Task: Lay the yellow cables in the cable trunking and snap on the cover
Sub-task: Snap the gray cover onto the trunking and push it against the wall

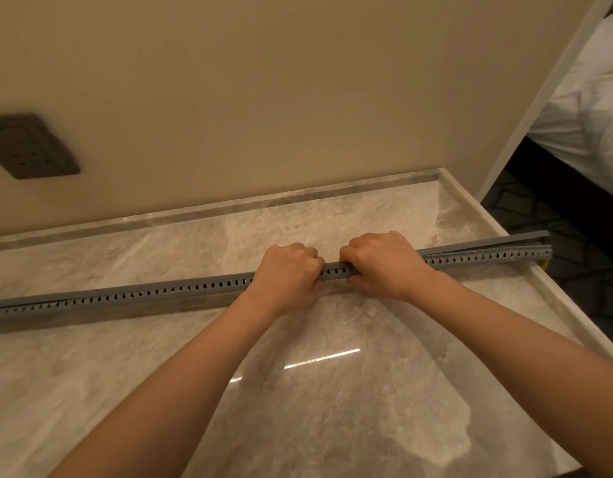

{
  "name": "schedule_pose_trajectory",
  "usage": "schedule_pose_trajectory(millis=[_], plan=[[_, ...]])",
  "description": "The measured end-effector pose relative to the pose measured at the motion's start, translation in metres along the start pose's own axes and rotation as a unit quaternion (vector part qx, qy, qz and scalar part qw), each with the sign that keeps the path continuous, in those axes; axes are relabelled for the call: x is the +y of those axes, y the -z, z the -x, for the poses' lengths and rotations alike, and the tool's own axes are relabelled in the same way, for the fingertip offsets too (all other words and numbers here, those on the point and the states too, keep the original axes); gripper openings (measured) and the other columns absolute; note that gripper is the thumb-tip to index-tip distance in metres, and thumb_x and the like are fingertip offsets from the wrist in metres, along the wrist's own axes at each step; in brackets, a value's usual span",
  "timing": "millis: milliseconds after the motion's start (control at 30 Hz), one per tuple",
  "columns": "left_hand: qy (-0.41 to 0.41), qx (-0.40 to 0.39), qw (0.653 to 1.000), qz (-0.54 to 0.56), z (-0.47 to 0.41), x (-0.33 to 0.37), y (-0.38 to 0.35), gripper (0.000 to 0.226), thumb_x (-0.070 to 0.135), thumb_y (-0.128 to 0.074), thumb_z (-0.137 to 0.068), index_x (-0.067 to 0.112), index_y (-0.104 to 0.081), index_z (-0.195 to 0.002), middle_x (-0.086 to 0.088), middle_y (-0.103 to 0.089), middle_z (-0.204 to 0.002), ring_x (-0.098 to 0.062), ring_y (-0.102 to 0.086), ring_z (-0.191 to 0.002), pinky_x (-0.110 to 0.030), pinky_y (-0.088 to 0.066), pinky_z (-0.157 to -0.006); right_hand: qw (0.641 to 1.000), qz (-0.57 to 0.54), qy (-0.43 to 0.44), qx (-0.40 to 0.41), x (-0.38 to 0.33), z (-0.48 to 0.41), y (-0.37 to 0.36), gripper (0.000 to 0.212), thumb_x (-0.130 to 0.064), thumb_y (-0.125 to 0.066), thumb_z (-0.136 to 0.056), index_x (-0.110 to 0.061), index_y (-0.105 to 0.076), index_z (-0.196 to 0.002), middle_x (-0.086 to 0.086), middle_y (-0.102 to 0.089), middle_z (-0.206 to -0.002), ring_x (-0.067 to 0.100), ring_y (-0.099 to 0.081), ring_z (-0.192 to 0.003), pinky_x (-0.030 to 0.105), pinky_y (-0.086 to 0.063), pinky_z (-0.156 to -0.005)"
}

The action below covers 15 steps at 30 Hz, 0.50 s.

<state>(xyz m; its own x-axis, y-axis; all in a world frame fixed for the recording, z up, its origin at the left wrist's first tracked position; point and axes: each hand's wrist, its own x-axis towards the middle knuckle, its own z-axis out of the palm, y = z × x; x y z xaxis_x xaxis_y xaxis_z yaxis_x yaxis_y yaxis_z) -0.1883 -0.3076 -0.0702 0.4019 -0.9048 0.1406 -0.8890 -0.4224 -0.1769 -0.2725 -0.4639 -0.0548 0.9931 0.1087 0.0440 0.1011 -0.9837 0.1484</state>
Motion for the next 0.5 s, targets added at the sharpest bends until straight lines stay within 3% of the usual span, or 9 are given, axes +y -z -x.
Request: schedule_pose_trajectory(millis=[133, 233, 400, 500], plan=[[0.006, 0.004, 1.0, 0.007, -0.001, 0.001, 0.0, 0.02, 0.035, -0.048, -0.086, 0.017, -0.058, -0.082, 0.003, -0.058, -0.081, -0.018, -0.051, -0.075, -0.027, -0.011, -0.047, 0.999, -0.029, -0.012, 0.009, 0.0, 0.007, -0.002, 0.022, -0.033, -0.053, -0.087, -0.017, -0.056, -0.103, 0.0, -0.06, -0.097, 0.02, -0.054, -0.09, 0.03, -0.031, -0.058], [0.005, 0.01, 1.0, 0.009, -0.003, 0.007, -0.002, 0.017, 0.031, -0.05, -0.086, 0.016, -0.056, -0.081, 0.001, -0.057, -0.082, -0.018, -0.05, -0.077, -0.029, -0.017, -0.048, 0.998, -0.051, -0.037, 0.017, -0.002, 0.013, -0.003, 0.023, -0.033, -0.054, -0.088, -0.019, -0.059, -0.106, -0.001, -0.061, -0.098, 0.02, -0.053, -0.091, 0.03, -0.031, -0.059], [0.003, 0.015, 1.0, 0.028, -0.013, 0.023, -0.009, 0.013, 0.025, -0.051, -0.089, 0.016, -0.056, -0.096, 0.001, -0.058, -0.093, -0.019, -0.053, -0.088, -0.03, -0.026, -0.054, 0.992, -0.079, -0.089, 0.047, -0.008, 0.019, -0.008, 0.02, -0.03, -0.054, -0.086, -0.018, -0.06, -0.101, -0.001, -0.063, -0.095, 0.02, -0.054, -0.089, 0.03, -0.034, -0.058], [-0.006, 0.017, 0.999, 0.028, -0.019, 0.028, -0.006, 0.013, 0.025, -0.05, -0.089, 0.015, -0.058, -0.092, -0.002, -0.059, -0.091, -0.021, -0.054, -0.085, -0.031, -0.027, -0.055, 0.986, -0.105, -0.113, 0.059, -0.005, 0.027, -0.006, 0.018, -0.028, -0.054, -0.085, -0.018, -0.062, -0.098, 0.0, -0.064, -0.094, 0.021, -0.056, -0.089, 0.033, -0.043, -0.062]])
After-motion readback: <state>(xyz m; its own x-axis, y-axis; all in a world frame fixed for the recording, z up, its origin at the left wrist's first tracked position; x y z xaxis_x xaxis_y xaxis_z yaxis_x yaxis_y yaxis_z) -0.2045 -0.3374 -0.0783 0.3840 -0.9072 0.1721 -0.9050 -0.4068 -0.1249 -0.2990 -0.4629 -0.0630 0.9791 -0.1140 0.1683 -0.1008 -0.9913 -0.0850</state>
